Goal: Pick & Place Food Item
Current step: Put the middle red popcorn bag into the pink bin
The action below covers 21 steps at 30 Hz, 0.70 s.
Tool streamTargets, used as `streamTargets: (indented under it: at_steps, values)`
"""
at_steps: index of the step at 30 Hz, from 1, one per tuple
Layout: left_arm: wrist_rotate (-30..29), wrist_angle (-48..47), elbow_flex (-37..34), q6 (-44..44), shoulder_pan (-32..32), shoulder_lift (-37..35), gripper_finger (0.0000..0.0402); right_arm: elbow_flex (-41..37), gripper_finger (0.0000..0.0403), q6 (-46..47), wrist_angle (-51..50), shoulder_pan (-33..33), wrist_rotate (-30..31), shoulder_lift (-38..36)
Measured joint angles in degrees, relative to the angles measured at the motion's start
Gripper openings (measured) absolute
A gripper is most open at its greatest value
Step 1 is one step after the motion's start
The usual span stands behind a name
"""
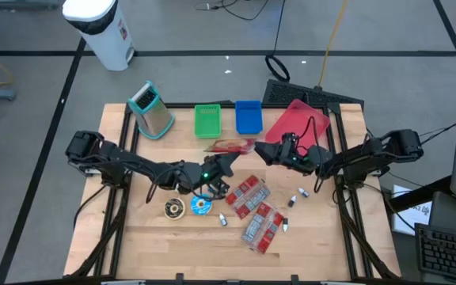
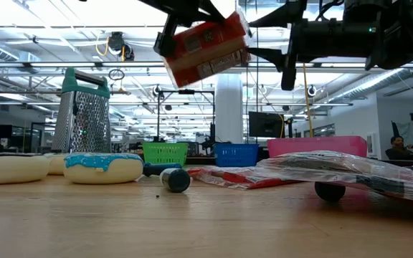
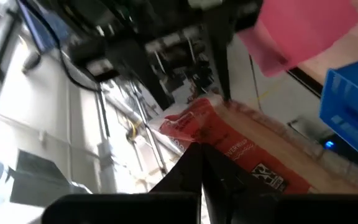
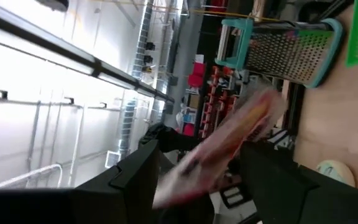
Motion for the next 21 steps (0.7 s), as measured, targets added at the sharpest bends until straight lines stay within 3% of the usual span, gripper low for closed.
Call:
streamTargets:
  at_steps: [6, 16, 21]
  values:
    - [3.01, 0.10, 0.00, 0.89, -2.65, -0.02, 0.0000, 0.00, 0.0213, 5.64, -5.18, -0.79, -0.30, 0.00]
    - [3.68, -1.77, 0.00, -0.78, -2.23, -0.02, 0.0000, 0.00, 0.0211, 6.35, -6.51, -1.65, -8.76, 0.00]
    - [3.59, -3.33, 0.00, -1.54, -1.52, -0.01, 0.0000, 0.00, 0.0208, 1.09, -2.24, -1.88, -12.26, 0.00]
